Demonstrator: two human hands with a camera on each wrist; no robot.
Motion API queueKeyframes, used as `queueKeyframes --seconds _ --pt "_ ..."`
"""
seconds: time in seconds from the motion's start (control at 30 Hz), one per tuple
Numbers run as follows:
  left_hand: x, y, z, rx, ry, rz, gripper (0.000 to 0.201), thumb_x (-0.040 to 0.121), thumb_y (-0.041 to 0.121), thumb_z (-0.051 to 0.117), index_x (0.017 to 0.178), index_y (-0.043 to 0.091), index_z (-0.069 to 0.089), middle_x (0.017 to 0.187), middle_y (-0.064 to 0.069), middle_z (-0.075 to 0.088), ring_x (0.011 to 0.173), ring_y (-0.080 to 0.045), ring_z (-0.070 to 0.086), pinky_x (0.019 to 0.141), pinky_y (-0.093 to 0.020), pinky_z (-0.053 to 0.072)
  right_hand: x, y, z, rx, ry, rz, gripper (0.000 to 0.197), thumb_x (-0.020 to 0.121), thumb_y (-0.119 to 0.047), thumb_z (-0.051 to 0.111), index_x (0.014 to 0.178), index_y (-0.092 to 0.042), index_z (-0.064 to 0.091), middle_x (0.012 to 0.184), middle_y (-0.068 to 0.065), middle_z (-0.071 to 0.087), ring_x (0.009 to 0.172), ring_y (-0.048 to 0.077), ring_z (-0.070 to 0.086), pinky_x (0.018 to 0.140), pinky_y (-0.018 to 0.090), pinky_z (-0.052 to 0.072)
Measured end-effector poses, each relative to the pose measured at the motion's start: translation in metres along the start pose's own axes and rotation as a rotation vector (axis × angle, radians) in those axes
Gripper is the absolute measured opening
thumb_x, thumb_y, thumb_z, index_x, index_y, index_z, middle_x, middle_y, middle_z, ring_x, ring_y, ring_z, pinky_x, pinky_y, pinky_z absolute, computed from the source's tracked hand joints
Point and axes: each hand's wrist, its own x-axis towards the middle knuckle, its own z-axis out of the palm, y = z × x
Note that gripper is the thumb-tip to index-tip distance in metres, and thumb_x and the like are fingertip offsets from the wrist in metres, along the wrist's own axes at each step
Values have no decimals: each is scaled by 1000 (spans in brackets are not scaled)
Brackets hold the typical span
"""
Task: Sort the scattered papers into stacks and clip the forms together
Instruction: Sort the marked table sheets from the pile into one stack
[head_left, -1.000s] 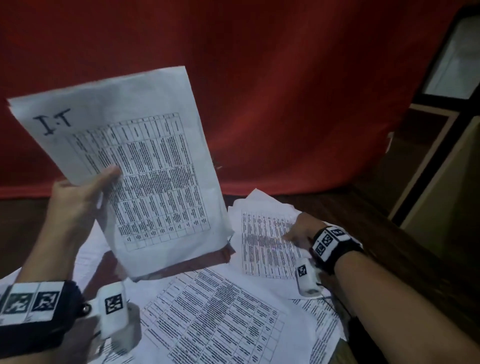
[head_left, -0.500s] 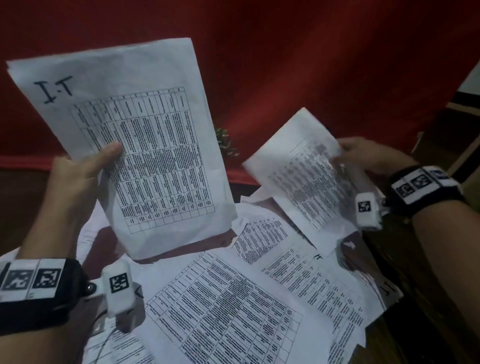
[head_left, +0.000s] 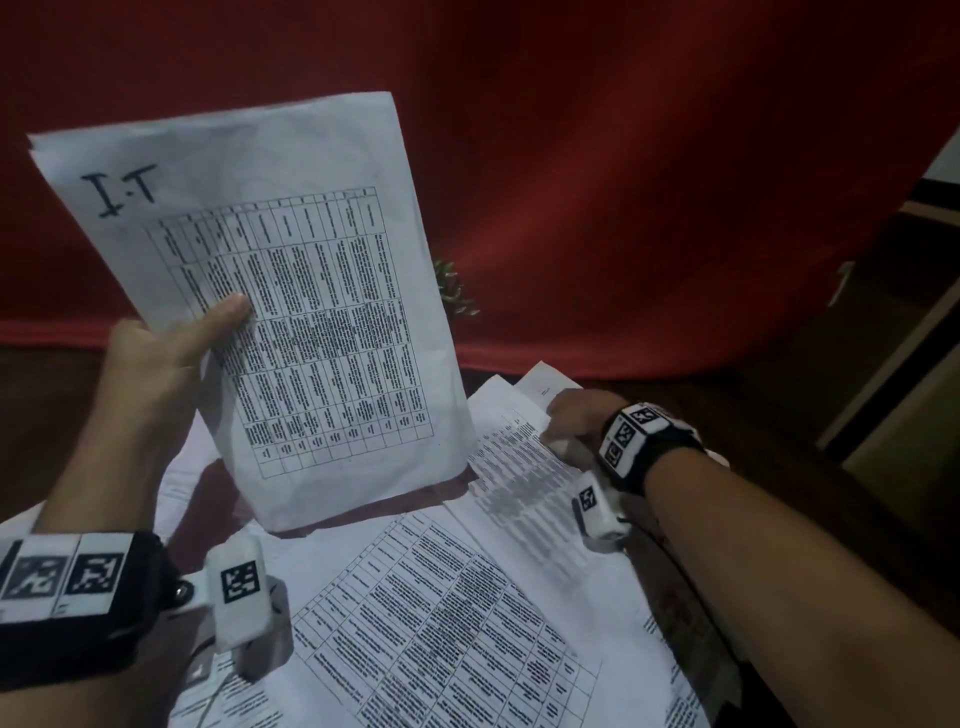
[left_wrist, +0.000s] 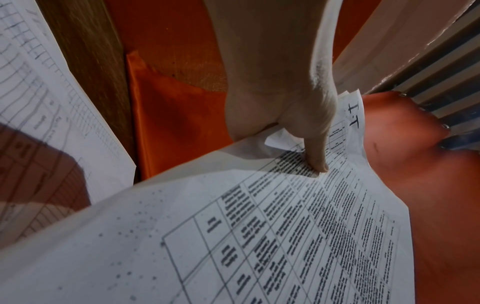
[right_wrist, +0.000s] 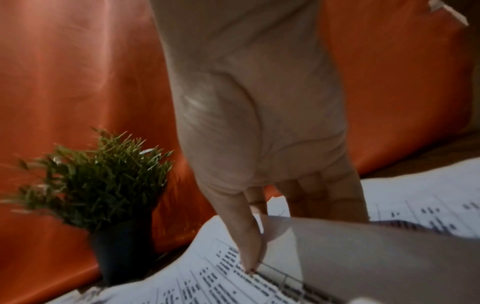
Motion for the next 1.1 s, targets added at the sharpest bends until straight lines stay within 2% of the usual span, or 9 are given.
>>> queueKeyframes --seconds 0.1,0.23,0.33,0.43,0.57,0.7,0.8,0.93,1.1 --pt "-1 0 4 -7 -7 -12 10 85 26 83 94 30 84 107 3 80 107 -23 76 105 -49 56 5 -3 4 -43 33 -13 48 95 -36 67 132 -6 65 135 5 63 125 29 61 100 35 50" --pt "-3 4 5 -17 -10 -12 22 72 40 87 92 30 85 100 6 81 100 -17 77 103 -46 58 6 -6 20 -39 133 85 8 85 -13 70 85 -12 63 77 0 61 74 16 63 66 22 54" --pt "-5 5 4 -16 -20 -14 10 85 26 81 94 30 84 107 4 80 107 -22 76 106 -48 56 5 -14 22 30 94 63 33 92 -14 68 66 -21 47 71 -4 49 60 7 46 52 19 36" --pt "-4 6 1 -8 2 -39 15 84 27 82 97 21 82 114 -3 79 111 -27 75 106 -51 55 1 -19 20 112 46 88 27 93 -18 65 68 -19 55 73 -2 56 68 16 56 56 20 40" --pt "-6 8 3 -17 -3 -50 25 77 32 84 97 18 80 108 0 80 107 -24 76 106 -50 55 12 -20 23 70 43 82 20 94 -27 69 94 -8 71 95 11 71 104 29 70 87 33 55" --pt "-6 6 5 -16 -13 -56 29 78 31 83 101 14 77 108 0 80 107 -25 75 106 -52 54 13 -20 22 145 47 137 43 91 -34 77 115 1 72 111 13 71 97 27 64 87 34 52" --pt "-5 5 3 -13 -16 -57 30 76 33 85 102 19 80 116 -4 79 111 -30 74 105 -54 54 12 -15 19 204 33 138 39 90 -35 79 109 -1 73 113 12 73 107 30 67 91 36 52" --pt "-5 7 3 -39 -9 -55 35 70 37 88 99 19 81 112 -3 79 109 -29 75 104 -52 55 11 -10 22 190 87 93 30 93 -19 73 66 -15 60 75 3 63 87 24 65 73 26 47" --pt "-6 6 3 -37 -20 -61 26 76 35 85 100 24 83 115 -3 79 110 -28 75 106 -54 53 20 -2 18 343 376 32 16 83 4 57 73 -9 55 66 7 57 59 22 58 50 21 41"
